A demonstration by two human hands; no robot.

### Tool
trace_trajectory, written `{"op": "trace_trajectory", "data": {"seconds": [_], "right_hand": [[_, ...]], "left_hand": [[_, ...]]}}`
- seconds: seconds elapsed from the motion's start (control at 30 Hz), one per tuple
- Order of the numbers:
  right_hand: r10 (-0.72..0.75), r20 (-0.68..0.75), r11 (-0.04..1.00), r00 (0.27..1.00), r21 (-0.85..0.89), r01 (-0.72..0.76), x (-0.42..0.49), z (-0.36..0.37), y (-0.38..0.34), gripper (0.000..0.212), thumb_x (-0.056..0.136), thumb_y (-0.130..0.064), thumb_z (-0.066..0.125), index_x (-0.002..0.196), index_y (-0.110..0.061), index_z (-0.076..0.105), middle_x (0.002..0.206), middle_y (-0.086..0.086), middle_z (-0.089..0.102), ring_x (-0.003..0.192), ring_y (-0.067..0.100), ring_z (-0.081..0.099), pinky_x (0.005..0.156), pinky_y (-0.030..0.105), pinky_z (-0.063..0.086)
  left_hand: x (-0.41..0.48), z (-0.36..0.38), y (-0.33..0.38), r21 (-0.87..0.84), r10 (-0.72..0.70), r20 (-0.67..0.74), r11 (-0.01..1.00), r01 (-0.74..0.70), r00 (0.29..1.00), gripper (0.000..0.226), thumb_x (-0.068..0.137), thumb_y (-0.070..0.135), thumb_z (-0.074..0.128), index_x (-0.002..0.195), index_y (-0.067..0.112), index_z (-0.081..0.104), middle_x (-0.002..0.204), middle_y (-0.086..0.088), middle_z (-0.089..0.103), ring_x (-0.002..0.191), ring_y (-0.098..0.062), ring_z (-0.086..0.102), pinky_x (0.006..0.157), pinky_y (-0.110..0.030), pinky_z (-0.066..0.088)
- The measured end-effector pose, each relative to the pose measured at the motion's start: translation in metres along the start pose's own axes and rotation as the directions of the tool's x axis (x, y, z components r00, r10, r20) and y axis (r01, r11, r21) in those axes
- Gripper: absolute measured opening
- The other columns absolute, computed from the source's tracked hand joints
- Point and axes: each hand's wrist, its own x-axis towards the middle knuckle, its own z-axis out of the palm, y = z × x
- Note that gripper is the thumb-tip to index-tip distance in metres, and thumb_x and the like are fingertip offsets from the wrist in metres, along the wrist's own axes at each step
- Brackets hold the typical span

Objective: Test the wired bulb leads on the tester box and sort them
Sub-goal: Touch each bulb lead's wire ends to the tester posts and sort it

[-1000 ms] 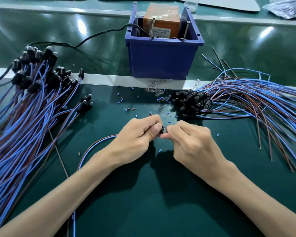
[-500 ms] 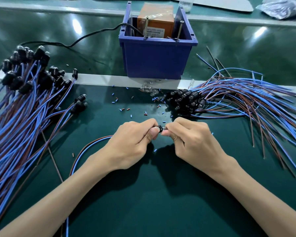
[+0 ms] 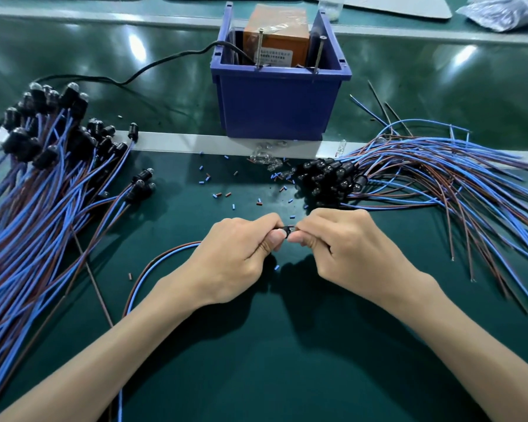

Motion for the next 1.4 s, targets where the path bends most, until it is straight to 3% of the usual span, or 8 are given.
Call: {"op": "trace_trajectory", "data": {"seconds": [0.17,0.3,0.5,0.67,0.77,1.0,1.23,1.4], "right_hand": [[-0.04,-0.043,0.999,0.998,-0.005,0.039,-0.003,0.007,0.001,0.029,0.089,-0.006,0.061,0.063,0.006,0.059,0.055,0.012,0.049,0.044,0.03,0.039,0.038,0.033,0.036],[-0.085,-0.075,0.995,0.994,-0.059,0.081,-0.005,0.009,0.001,0.027,0.089,-0.001,0.057,0.062,0.005,0.059,0.055,0.011,0.047,0.044,0.028,0.039,0.045,0.03,0.035],[-0.013,-0.105,1.0,0.994,-0.028,0.01,-0.002,0.013,-0.002,0.017,0.079,0.007,0.066,0.063,0.004,0.061,0.056,0.007,0.052,0.048,0.021,0.038,0.052,0.017,0.025],[-0.004,-0.057,0.996,0.998,0.086,0.009,-0.001,0.018,0.0,0.029,0.089,-0.001,0.052,0.062,0.009,0.058,0.055,0.011,0.057,0.047,0.03,0.045,0.046,0.03,0.043],[-0.004,-0.025,0.995,1.0,0.096,0.007,-0.003,0.02,0.002,0.03,0.088,0.002,0.049,0.059,0.01,0.052,0.05,0.014,0.047,0.045,0.035,0.037,0.038,0.038,0.038],[0.014,0.026,0.991,1.0,0.13,-0.017,-0.001,0.021,0.001,0.029,0.076,0.017,0.057,0.054,0.003,0.044,0.048,0.011,0.035,0.045,0.027,0.026,0.043,0.033,0.026],[0.057,0.028,0.971,0.998,0.232,-0.062,-0.007,0.017,0.001,0.043,0.098,-0.019,0.046,0.064,0.007,0.055,0.055,0.011,0.052,0.049,0.027,0.044,0.051,0.032,0.038],[0.169,0.018,0.953,0.985,0.251,-0.169,-0.012,0.015,-0.002,0.028,0.097,-0.024,0.049,0.095,0.0,0.063,0.083,-0.002,0.058,0.069,0.003,0.045,0.07,0.016,0.04]], "left_hand": [[0.0,0.0,0.002,0.049,-0.014,0.002,0.999,0.014,1.0,0.03,0.09,0.048,0.019,0.073,0.028,0.035,0.052,0.005,0.037,0.053,-0.026,0.034,0.056,-0.043,0.04],[0.0,-0.002,0.002,-0.011,-0.001,0.008,1.0,0.001,1.0,0.03,0.091,0.047,0.02,0.065,0.034,0.026,0.05,0.004,0.03,0.051,-0.024,0.03,0.053,-0.035,0.029],[0.0,-0.001,0.002,-0.04,0.012,-0.004,0.999,-0.013,1.0,0.03,0.093,0.044,0.021,0.065,0.035,0.024,0.052,0.005,0.03,0.05,-0.026,0.03,0.052,-0.035,0.028],[-0.004,-0.001,0.001,0.034,0.028,-0.019,0.999,-0.027,0.999,0.027,0.094,0.041,0.02,0.067,0.037,0.023,0.05,0.009,0.029,0.049,-0.023,0.029,0.051,-0.036,0.031],[-0.004,-0.001,0.002,0.092,0.038,-0.004,0.995,-0.038,0.999,0.025,0.094,0.04,0.019,0.07,0.037,0.022,0.05,0.008,0.031,0.049,-0.022,0.028,0.05,-0.038,0.034],[-0.005,-0.001,0.003,0.155,0.045,0.019,0.987,-0.047,0.999,0.039,0.095,0.04,0.017,0.074,0.016,0.039,0.05,0.002,0.042,0.046,-0.032,0.039,0.049,-0.041,0.036],[-0.004,-0.002,0.004,0.109,0.021,0.031,0.994,-0.024,0.999,0.041,0.093,0.046,0.014,0.075,0.02,0.041,0.055,-0.005,0.051,0.053,-0.032,0.045,0.057,-0.048,0.041],[0.0,-0.003,0.002,-0.041,-0.032,-0.002,0.999,0.032,0.999,0.033,0.095,0.044,0.026,0.073,0.025,0.04,0.058,0.001,0.047,0.057,-0.027,0.042,0.06,-0.044,0.041]]}}
